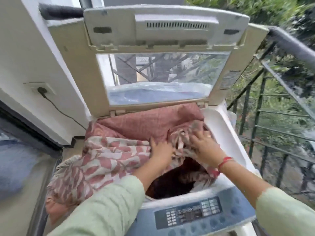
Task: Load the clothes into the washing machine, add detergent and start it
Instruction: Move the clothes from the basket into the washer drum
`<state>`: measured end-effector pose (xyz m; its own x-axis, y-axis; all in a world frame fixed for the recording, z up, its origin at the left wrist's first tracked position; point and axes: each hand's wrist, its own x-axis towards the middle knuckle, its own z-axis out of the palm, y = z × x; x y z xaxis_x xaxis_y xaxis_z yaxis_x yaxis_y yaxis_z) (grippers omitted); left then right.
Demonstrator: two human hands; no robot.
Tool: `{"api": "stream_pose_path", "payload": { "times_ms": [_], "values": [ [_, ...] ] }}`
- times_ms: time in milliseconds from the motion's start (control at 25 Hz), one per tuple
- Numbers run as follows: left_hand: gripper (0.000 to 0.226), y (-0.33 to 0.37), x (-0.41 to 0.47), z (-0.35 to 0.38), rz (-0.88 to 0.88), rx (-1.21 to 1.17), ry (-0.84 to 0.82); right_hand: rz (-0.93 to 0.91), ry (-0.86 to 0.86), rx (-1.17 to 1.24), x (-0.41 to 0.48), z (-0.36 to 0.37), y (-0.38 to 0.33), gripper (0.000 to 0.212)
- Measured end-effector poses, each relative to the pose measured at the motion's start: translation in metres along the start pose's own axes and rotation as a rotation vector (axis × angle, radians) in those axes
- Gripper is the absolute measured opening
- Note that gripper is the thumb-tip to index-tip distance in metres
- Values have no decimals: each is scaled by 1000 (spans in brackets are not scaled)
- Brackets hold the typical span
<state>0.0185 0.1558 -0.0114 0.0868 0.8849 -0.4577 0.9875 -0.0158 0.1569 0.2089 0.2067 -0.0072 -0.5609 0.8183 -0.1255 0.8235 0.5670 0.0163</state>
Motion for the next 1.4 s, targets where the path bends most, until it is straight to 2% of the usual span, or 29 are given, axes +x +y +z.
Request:
{"api": "stream_pose_path", "payload": {
  "times_ms": [40,80,120,160,200,240,320,360,400,440,480,560,600,640,720,800,840,920,960,1040,1120,1160,1200,1280,1400],
  "values": [
    [55,-11,3,13,-18,73,-233,-41,-355,-105,6,20,-9,55],
    [61,-20,0,22,0,150,-367,-63,-659,-155,12,38,-19,60],
    [61,-29,-8,23,43,161,-360,-78,-852,-170,18,47,-32,63],
    [58,-39,-19,19,94,87,-258,-90,-914,-148,25,44,-49,58],
    [55,-52,-34,12,139,-33,-58,-80,-848,-56,32,37,-68,47],
    [52,-67,-56,-1,154,-170,177,-40,-683,68,39,25,-85,35],
    [51,-116,-109,-20,87,-392,619,-6,-198,271,54,-4,-126,25],
    [58,-153,-134,-16,12,-453,782,-62,35,359,59,-21,-154,25],
    [70,-193,-153,-5,-74,-472,838,-140,166,461,65,-37,-180,29],
    [85,-233,-165,14,-172,-481,763,-218,178,511,70,-57,-212,43],
    [103,-271,-172,35,-246,-489,563,-273,74,486,77,-72,-245,64],
    [136,-322,-170,80,-227,-435,137,-302,-184,199,94,-80,-307,93],
    [145,-334,-163,99,-176,-430,26,-304,-247,32,104,-74,-331,97],
    [150,-337,-154,116,-135,-450,-16,-290,-288,-112,112,-65,-349,95],
    [150,-335,-132,141,-177,-568,-15,-219,-391,-313,123,-50,-371,83],
    [140,-326,-112,154,-196,-671,32,-161,-411,-380,127,-47,-381,62],
    [130,-320,-102,153,-198,-699,49,-164,-367,-325,124,-43,-380,47],
    [94,-313,-89,146,-142,-736,85,-229,-187,-133,114,-42,-376,22],
    [72,-308,-88,139,-91,-767,150,-273,-81,-52,105,-44,-370,16],
    [42,-302,-96,123,-127,-853,390,-331,78,109,88,-38,-350,32],
    [45,-297,-110,101,-301,-790,647,-365,188,253,71,-43,-320,38],
    [49,-291,-119,86,-328,-730,784,-386,267,287,62,-51,-299,37],
    [49,-281,-128,66,-292,-665,921,-394,360,310,54,-61,-275,32],
    [45,-240,-136,23,-140,-490,1135,-292,493,373,34,-78,-220,12],
    [41,-148,-119,-22,34,-205,1168,-131,640,299,4,-91,-128,24]
  ]
}}
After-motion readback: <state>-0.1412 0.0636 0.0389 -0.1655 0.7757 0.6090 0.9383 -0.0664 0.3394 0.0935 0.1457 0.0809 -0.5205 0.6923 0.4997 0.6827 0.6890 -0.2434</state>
